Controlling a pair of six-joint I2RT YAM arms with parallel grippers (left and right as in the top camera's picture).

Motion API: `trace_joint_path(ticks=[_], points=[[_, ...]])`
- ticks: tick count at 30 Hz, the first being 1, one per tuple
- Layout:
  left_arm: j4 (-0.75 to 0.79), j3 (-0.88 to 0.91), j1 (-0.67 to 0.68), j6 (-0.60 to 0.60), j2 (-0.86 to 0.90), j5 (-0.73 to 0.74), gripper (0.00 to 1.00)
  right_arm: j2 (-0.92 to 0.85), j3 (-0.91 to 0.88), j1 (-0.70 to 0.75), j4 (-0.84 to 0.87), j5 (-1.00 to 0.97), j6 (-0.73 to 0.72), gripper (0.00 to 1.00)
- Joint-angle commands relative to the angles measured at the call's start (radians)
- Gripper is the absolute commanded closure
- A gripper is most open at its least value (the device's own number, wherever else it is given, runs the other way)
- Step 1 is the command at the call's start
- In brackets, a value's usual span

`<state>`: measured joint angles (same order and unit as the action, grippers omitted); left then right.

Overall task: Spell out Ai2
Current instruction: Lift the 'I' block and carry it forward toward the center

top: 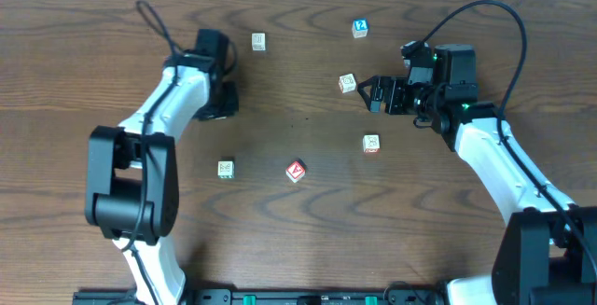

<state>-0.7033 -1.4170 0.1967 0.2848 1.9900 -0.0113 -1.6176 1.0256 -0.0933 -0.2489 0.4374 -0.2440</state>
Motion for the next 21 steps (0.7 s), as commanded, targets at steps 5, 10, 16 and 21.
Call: trace_joint_path(ticks=[5,10,16,21], points=[[0.009,-0.079,0.119,-0.020,0.003,-0.090,0.94,-0.004,0.010,0.044,0.013,-0.023,0.013,0.01],[0.040,-0.079,0.174,0.034,0.003,-0.035,0.94,-0.004,0.011,0.110,0.012,0.001,0.013,0.01],[0.047,-0.103,0.196,0.130,0.003,0.072,0.94,-0.004,0.011,0.193,-0.003,0.069,0.013,0.01],[0.012,-0.155,0.204,0.150,0.003,0.117,0.94,-0.004,0.011,0.224,-0.026,0.068,0.014,0.01]])
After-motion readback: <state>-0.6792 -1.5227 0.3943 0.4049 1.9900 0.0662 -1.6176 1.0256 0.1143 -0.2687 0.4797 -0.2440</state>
